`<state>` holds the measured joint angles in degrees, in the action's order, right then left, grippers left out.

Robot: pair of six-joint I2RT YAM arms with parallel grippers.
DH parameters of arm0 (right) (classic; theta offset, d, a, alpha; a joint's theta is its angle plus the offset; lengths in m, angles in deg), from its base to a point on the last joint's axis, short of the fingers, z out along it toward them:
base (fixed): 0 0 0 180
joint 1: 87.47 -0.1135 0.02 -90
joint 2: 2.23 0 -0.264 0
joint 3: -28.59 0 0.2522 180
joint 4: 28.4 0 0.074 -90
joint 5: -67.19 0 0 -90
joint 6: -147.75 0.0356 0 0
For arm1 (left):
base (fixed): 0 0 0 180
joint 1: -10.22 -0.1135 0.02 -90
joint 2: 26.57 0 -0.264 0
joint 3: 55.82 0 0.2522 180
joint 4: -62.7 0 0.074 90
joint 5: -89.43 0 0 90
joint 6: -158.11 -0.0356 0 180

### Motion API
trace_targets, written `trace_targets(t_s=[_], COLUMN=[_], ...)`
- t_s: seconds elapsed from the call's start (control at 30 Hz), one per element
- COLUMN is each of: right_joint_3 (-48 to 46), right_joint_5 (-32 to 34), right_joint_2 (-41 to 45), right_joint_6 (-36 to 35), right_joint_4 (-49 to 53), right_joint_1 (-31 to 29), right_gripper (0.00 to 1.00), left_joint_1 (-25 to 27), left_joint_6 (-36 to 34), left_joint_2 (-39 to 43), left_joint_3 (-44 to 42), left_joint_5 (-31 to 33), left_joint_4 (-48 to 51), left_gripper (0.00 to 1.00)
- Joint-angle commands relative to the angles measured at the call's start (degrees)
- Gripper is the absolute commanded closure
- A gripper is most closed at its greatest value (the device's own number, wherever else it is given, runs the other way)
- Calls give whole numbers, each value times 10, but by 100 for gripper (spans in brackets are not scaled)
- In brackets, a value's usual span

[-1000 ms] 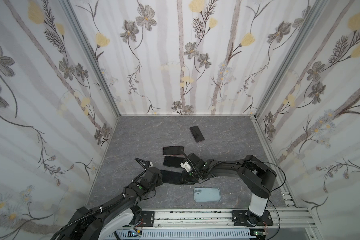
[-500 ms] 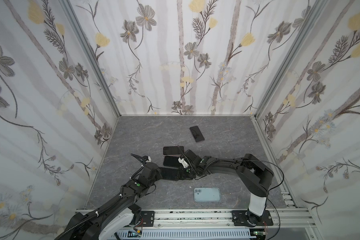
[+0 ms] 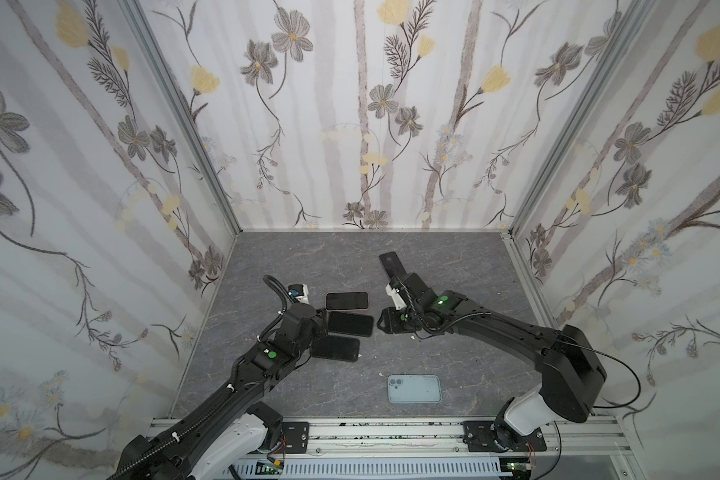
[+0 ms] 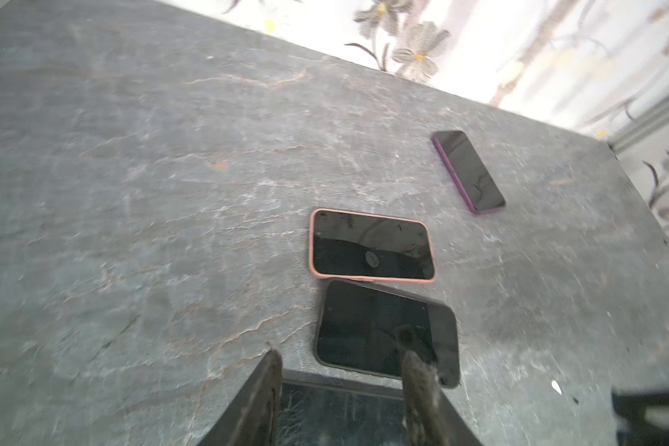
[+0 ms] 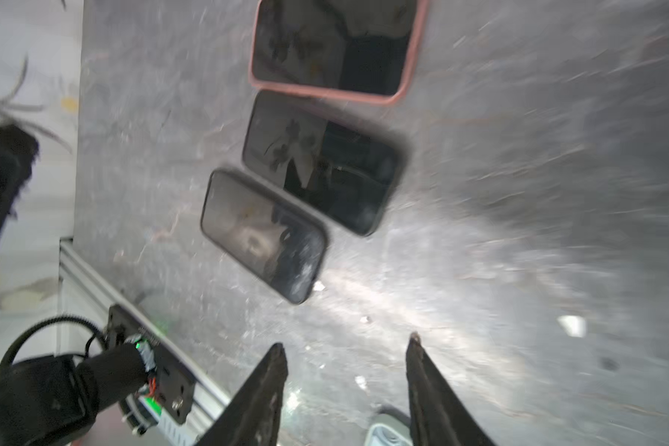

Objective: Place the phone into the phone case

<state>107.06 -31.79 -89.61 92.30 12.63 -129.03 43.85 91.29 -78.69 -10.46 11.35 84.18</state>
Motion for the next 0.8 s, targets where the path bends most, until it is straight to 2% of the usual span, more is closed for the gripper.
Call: trace_targets(t_s=[0.0,0.2,0.43,0.57,0.77], right_joint_3=[5,12,-3,-31,-57], right_joint_5=[57,71,77,79,70], right_joint_2=[34,90,145,170,186], right_joint_6=[-55,-93,-128,-140,-151], right_joint_4=[48,60,63,67,82], right_joint_1=[58,151,200,211,218], right_gripper=[47,43,42,42,42], left_joint_1=[33,165,289,334,359], left_joint_6=[-107,-252,-350,-360,-358], left_joint_2=[-16,-102,-229,-304,-416], left_joint_3=[17,64,100,116,162], left_joint_5=[-48,-161,-258,-243,-190], left_joint_4=[-54,-85,-102,-127,-144], left_gripper=[49,43,41,41,49])
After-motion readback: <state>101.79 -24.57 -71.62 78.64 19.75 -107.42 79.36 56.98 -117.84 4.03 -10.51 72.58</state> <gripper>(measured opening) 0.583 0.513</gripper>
